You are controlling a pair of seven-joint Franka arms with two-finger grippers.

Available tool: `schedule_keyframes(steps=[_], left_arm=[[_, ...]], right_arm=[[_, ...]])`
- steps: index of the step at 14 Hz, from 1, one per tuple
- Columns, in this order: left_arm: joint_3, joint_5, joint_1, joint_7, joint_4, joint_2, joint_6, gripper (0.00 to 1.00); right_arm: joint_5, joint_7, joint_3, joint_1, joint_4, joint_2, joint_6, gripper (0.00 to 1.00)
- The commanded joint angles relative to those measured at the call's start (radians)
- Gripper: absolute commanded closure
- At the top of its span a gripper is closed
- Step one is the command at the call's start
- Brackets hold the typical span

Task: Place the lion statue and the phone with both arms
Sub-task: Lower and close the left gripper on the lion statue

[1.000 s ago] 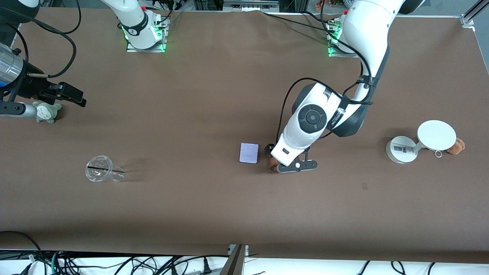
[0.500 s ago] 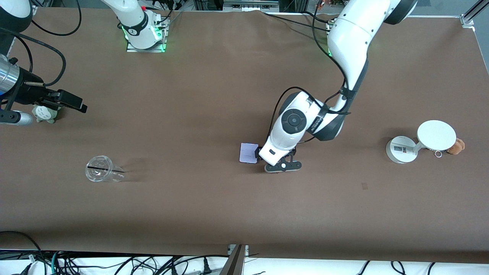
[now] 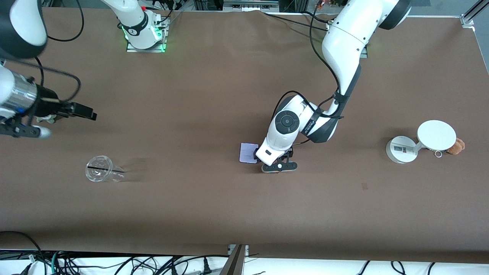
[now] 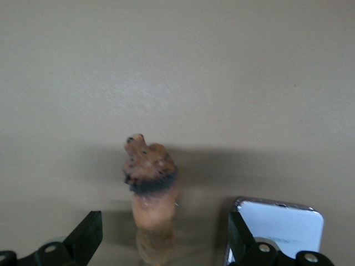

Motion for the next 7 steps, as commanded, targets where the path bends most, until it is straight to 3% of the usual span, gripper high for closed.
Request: schedule_keyframes(steps=[1,2,3,5,7], left_arm=[[0.009,0.044,-0.007,-0.033,0.012,0.018,0.008,0.01],[0.009,0.047,-0.007,-0.053,0.012,0.016,0.008,0.13],[0.009,0.042,-0.005,-0.072,0.013,0.016,0.007,0.34],[0.009,0.042,-0.004,-0.102,0.013,0.015,0.007,0.58],[0.009,0.045,-0.002,-0.103,0.013,0.011,0.007,0.96]], right_arm=[[-0.016,-0.106,0.007,0.004,0.015,0.029,-0.010,0.00],[-0.017,-0.159,0.007,0.002,0.014,0.032,-0.010,0.00],[-0.010,-0.209,0.009,-0.001,0.015,0.043,-0.011,0.00],[-0.009,-0.249,0.009,0.001,0.017,0.051,-0.005,0.00],[-0.006,-0.247,0.012,0.014,0.018,0.054,0.000,0.00]])
